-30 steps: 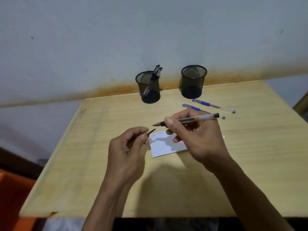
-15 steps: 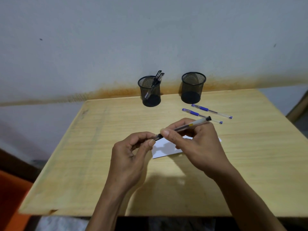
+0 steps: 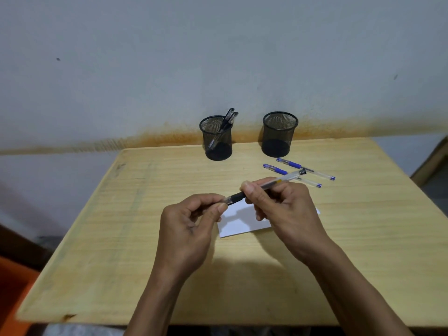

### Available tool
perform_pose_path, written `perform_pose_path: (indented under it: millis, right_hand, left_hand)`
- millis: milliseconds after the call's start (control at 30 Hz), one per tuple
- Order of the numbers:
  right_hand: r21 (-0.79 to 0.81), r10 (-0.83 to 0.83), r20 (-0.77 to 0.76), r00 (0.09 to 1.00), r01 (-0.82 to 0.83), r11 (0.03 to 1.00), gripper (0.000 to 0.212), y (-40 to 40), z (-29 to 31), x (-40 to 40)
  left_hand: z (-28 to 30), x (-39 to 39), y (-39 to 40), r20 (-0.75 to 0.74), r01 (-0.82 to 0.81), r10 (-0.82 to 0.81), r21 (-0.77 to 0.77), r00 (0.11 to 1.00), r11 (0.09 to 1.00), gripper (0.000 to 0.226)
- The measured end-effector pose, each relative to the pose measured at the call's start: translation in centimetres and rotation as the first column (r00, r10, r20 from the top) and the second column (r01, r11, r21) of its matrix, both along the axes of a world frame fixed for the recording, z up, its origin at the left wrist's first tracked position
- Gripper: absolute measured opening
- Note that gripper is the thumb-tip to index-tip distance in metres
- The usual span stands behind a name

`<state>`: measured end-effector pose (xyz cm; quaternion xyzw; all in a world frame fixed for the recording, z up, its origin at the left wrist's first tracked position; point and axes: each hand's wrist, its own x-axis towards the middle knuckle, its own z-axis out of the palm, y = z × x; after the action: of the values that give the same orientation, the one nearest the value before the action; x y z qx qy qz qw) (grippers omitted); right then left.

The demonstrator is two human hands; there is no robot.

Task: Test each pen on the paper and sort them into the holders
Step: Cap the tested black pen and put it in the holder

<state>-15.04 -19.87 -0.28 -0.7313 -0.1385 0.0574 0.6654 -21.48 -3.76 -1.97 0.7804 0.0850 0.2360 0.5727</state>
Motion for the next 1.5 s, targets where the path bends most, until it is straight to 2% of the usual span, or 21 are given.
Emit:
perform_pose_path:
  millis: [67, 133, 200, 233, 300, 333, 433, 700, 800, 867, 933, 1000, 1067, 1167, 1267, 1500]
  right_hand:
    - [0.024, -0.025, -0.079, 0.997, 0.026, 0.999, 0.025, -0.1, -0.1, 0.2]
    - [0.017, -0.157, -0.057, 0.986, 0.158, 0.987, 0.028, -0.6, -0.4, 0.3]
    - [-0.031, -0.28, 0.112, 0.953, 0.285, 0.958, 0.026, -1.4, -0.4, 0.3]
    - [-0.081, -0.273, 0.237, 0.932, 0.299, 0.951, 0.025, -1.6, -0.2, 0.3]
    - [-0.206, -0.131, 0.454, 0.881, 0.247, 0.947, 0.027, -1.4, 0.3, 0.3]
    - [-0.28, -0.022, 0.509, 0.861, 0.19, 0.941, 0.027, -1.0, 0.3, 0.4]
    - [-0.503, 0.232, 0.501, 0.834, 0.062, 0.862, 0.022, 0.3, 0.3, 0.5]
    - [-0.555, 0.374, 0.564, 0.736, 0.003, 0.832, 0.022, 0.7, -1.0, 2.8]
    - [-0.457, 0.285, 0.647, 0.707, 0.06, 0.888, 0.01, 0.9, -1.2, 4.3]
    - [-0.282, 0.099, 0.672, 0.734, 0.131, 0.95, 0.007, 1.0, -0.9, 5.7]
    - [-0.061, -0.136, 0.568, 0.812, 0.207, 0.976, 0.013, 1.1, 0.1, 7.3]
    - [0.134, -0.312, 0.405, 0.859, 0.282, 0.95, 0.012, 1.6, 1.4, 9.4]
    - [0.282, -0.407, 0.277, 0.871, 0.331, 0.901, 0.01, 2.2, 2.7, 11.8]
    - [0.439, -0.46, 0.144, 0.876, 0.36, 0.823, 0.01, 3.5, 3.9, 15.1]
    - [0.434, -0.465, 0.144, 0.873, 0.367, 0.823, 0.01, 5.0, 3.8, 17.7]
    - [0.238, -0.44, 0.218, 0.871, 0.39, 0.89, 0.008, 7.9, 0.3, 19.9]
  left_hand:
    - [0.0, 0.1, 0.4, -0.007, -0.025, 0.026, 0.033, 1.0, 0.999, 0.009]
    - [0.1, 0.2, 1.0, -0.007, -0.069, 0.07, 0.091, 0.997, 0.993, 0.009]
    - [0.2, 0.1, 1.6, -0.01, -0.098, 0.101, 0.158, 0.995, 0.983, 0.01]
    - [0.3, 0.0, 1.8, -0.013, -0.104, 0.109, 0.196, 0.994, 0.975, 0.01]
    - [0.3, -0.1, 1.9, -0.009, -0.1, 0.107, 0.269, 0.994, 0.958, 0.009]
    - [0.3, -0.2, 1.7, -0.002, -0.093, 0.098, 0.301, 0.995, 0.949, 0.009]
    - [0.6, -0.1, 1.1, 0.042, -0.076, 0.065, 0.387, 0.997, 0.919, 0.011]
    - [1.6, 1.5, 0.9, 0.053, -0.028, 0.01, 0.348, 0.999, 0.937, 0.022]
    - [1.8, 2.8, 0.9, 0.08, -0.034, 0.011, 0.29, 0.997, 0.956, 0.01]
    - [1.9, 3.8, 1.1, 0.1, -0.06, 0.037, 0.235, 0.994, 0.97, 0.019]
    - [2.0, 5.3, 1.6, 0.102, -0.101, 0.084, 0.171, 0.991, 0.98, 0.025]
    - [1.8, 7.6, 2.7, 0.069, -0.153, 0.144, 0.144, 0.987, 0.978, 0.026]
    - [1.4, 10.3, 4.2, 0.016, -0.196, 0.197, 0.185, 0.98, 0.963, 0.028]
    - [1.0, 14.2, 6.0, -0.017, -0.22, 0.234, 0.282, 0.972, 0.934, 0.041]
    - [0.8, 17.3, 7.3, -0.069, -0.193, 0.229, 0.337, 0.971, 0.922, 0.059]
    - [-0.3, 20.6, 8.2, -0.142, -0.127, 0.189, 0.36, 0.972, 0.924, 0.083]
